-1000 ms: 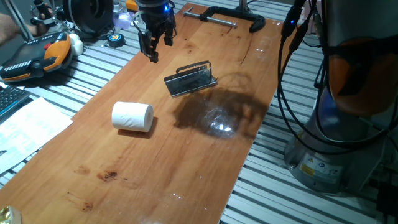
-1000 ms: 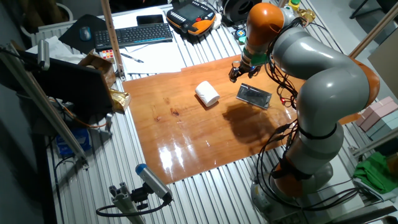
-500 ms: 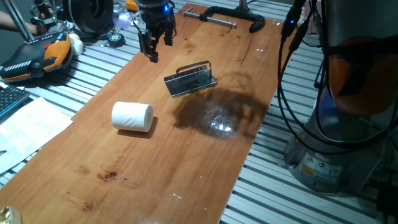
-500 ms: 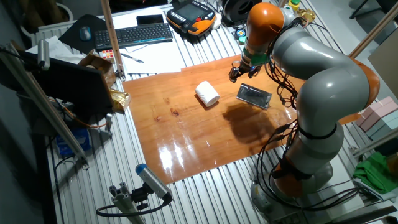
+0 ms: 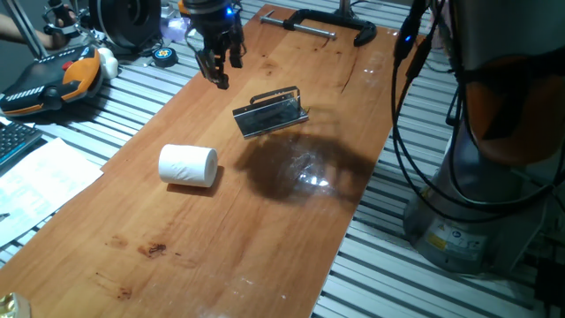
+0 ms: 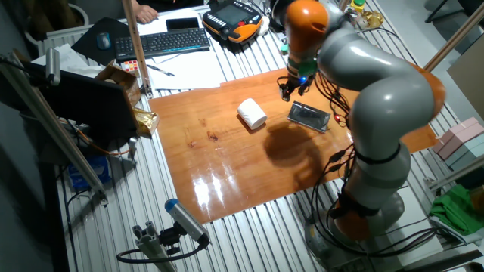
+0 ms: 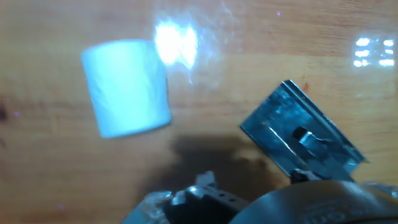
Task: Put the toilet paper on its holder
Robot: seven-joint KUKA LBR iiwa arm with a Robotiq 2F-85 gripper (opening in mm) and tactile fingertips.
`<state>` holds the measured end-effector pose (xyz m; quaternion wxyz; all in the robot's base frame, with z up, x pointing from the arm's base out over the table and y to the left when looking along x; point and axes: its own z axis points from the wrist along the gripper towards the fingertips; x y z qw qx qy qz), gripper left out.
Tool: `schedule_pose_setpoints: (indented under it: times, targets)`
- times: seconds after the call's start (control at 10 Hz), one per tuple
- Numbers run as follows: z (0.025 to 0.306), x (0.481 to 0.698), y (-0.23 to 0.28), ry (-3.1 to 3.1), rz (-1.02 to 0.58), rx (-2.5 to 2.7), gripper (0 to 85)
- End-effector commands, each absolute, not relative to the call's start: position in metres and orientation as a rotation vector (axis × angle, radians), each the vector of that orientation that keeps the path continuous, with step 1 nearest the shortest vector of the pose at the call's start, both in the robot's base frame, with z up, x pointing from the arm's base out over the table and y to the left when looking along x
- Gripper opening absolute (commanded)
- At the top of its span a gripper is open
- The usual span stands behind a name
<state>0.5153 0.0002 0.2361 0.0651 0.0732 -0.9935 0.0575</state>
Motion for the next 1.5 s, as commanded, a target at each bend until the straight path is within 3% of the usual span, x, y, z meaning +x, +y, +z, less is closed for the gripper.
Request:
schedule_pose_setpoints:
  times: [0.0, 1.4]
  targets:
    - [0.2361, 0.5152, 0.0001, -2.878, 0.18, 0.23, 0.7]
    - [0.2364, 0.5155, -0.0002, -2.946, 0.179, 0.107, 0.7]
